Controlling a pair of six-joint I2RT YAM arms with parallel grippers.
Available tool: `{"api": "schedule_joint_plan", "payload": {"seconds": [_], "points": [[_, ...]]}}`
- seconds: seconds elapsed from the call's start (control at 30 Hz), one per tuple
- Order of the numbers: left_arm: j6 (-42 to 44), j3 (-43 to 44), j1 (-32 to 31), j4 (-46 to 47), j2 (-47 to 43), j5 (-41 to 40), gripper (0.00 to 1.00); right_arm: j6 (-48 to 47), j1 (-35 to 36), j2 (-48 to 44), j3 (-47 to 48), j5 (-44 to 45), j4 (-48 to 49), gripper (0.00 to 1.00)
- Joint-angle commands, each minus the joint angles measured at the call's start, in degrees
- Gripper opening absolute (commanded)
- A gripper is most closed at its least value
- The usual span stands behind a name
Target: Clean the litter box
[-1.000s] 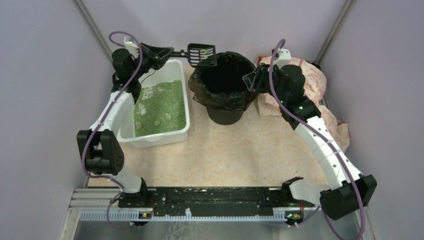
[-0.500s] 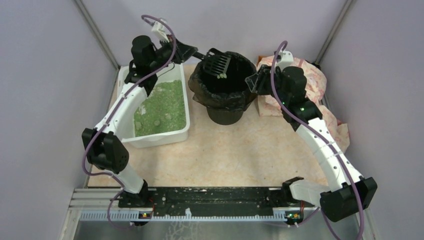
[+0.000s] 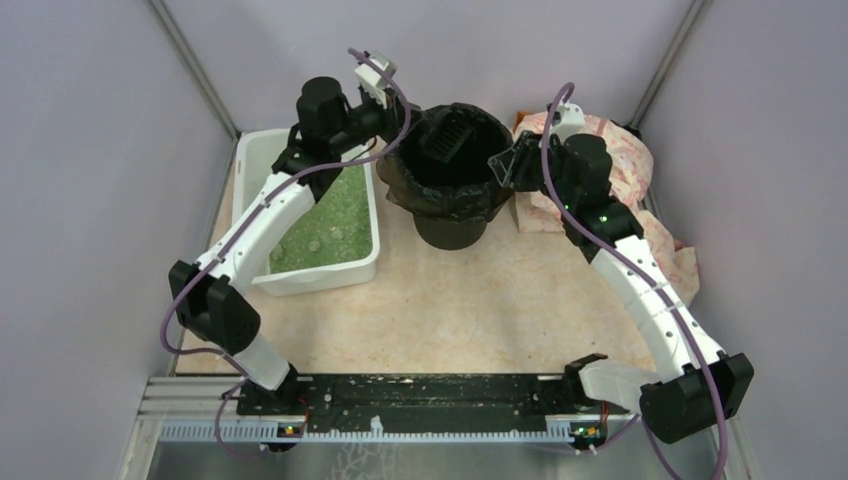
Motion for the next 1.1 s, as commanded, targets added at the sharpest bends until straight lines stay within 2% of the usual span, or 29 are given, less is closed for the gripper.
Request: {"api": "schedule_joint_plan", "payload": {"seconds": [0.0, 0.23, 0.33, 0.4, 0.5, 0.57, 0.63, 0.73, 0.8, 0.93, 1.07], "points": [[-4.3, 0.0, 1.6, 6.7, -4.6, -2.5, 0.00, 1.3, -0.5, 0.0, -0.7, -1.3, 3.5, 0.42], [-17.4, 6.3, 5.7, 11.7, -4.8, 1.2, 0.00, 1.3, -0.6, 0.4, -1.4, -1.9, 3.6, 0.42], [-21.9, 5.9, 10.0, 11.4, -7.7, -5.1, 0.00, 1.3, -0.6, 0.6, -1.4, -1.7, 3.7, 0.42], [-21.0, 7.4, 12.6, 6.0, -9.1, -10.7, 0.00, 1.3, -0.6, 0.8, -1.5, -1.7, 4.0, 0.42], [-13.1, 14.9, 13.9, -9.9, -8.5, -18.8, 0.00, 1.6, -0.7, 1.9, -1.4, -1.7, 4.1, 0.42], [-11.5, 15.5, 15.1, -15.0, -9.1, -24.7, 0.00, 1.8, -0.7, 3.2, -0.7, -1.7, 4.2, 0.42], [-14.5, 10.9, 19.2, -15.7, -11.8, -27.1, 0.00, 2.2, -0.6, 4.8, 0.4, -2.0, 4.3, 0.42], [-23.5, 0.4, 28.9, -14.6, -16.4, -23.4, 0.00, 2.6, -0.7, 7.4, 2.6, -2.6, 4.2, 0.42], [-25.3, -5.7, 32.5, -14.1, -18.8, -21.8, 0.00, 2.7, -0.7, 9.4, 4.2, -2.8, 3.7, 0.42], [-22.5, -14.2, 34.3, -16.3, -21.5, -23.4, 0.00, 2.6, -0.6, 13.2, 7.7, -2.9, 2.9, 0.42], [-22.4, -21.2, 34.3, -15.1, -24.0, -21.5, 0.00, 3.0, -0.6, 17.9, 11.0, -3.4, 2.9, 0.42]]}}
